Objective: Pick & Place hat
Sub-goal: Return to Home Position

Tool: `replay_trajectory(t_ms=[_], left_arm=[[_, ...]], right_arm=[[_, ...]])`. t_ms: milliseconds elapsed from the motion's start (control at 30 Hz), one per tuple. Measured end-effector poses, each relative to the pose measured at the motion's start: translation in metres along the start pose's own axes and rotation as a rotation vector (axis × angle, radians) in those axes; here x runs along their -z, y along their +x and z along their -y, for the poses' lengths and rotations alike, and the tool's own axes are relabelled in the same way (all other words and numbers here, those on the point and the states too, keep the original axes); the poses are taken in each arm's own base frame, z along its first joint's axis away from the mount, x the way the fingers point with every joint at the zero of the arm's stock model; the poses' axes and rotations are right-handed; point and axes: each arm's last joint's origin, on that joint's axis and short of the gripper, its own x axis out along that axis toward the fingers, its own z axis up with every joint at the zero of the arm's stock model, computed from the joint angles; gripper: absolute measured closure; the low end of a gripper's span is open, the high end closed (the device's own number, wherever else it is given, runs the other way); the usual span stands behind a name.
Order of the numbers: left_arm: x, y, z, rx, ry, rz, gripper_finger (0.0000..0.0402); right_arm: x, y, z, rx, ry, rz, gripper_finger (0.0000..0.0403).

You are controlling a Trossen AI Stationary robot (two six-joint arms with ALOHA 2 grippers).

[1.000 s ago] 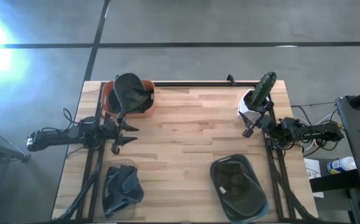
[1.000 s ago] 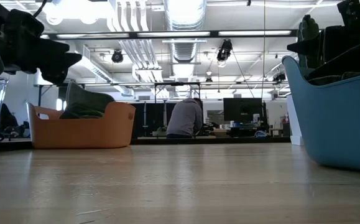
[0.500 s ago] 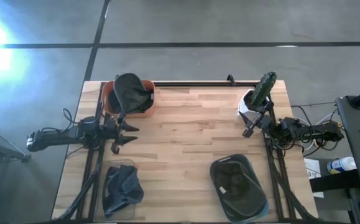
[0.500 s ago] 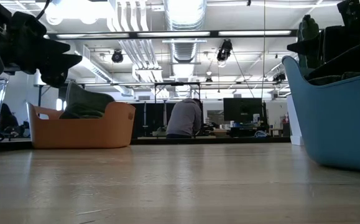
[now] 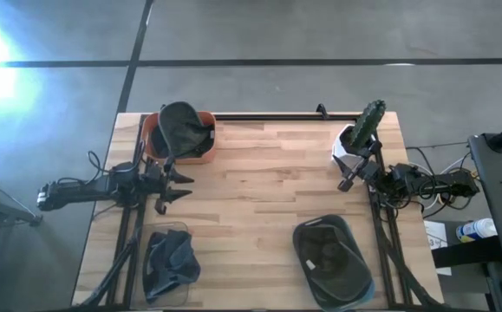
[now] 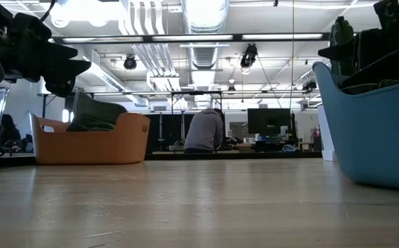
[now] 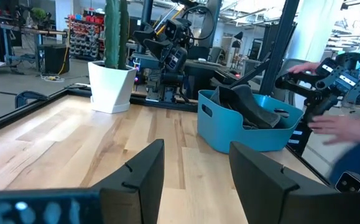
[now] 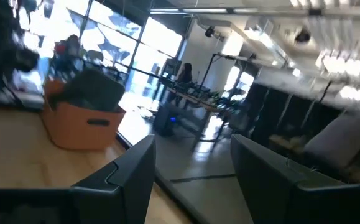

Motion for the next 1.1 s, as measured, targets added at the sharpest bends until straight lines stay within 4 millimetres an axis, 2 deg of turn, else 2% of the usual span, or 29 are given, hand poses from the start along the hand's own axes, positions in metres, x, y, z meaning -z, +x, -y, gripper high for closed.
replay_trajectory(t_ms=[233,300,467,600,733,867,933,1100], left_arm=[[0.0,0.0,0.0,0.0,0.0,0.0,0.0227],[0.0,0.0,0.0,0.0,0.0,0.0,0.0227],[0.0,0.0,0.0,0.0,0.0,0.0,0.0227],[0.0,0.0,0.0,0.0,0.0,0.0,0.0227],[0.0,0.0,0.0,0.0,0.0,0.0,0.0227],[0.0,0.0,0.0,0.0,0.0,0.0,0.0227],[0.0,0.0,0.0,0.001,0.0,0.0,0.0227],[0.0,0.0,0.0,0.0,0.0,0.0,0.0227]], right_arm=[[0.002,0.0,-0.001,-0.002,-0.457,-0.023,0.0199],[0.002,0.0,-0.001,-0.002,-0.506,-0.023,0.0199],[-0.001,0.0,0.002,0.023,-0.502,0.0,0.0199],[-0.005,-0.002,-0.002,-0.104,-0.33,0.122,0.0199],[-0.009,-0.005,-0.01,-0.418,-0.115,0.287,0.0199],[-0.011,-0.009,-0.016,-0.684,0.087,0.347,0.0199],[-0.011,-0.01,-0.017,-0.746,0.178,0.333,0.0199],[-0.01,-0.01,-0.018,-0.778,0.327,0.266,0.0199]])
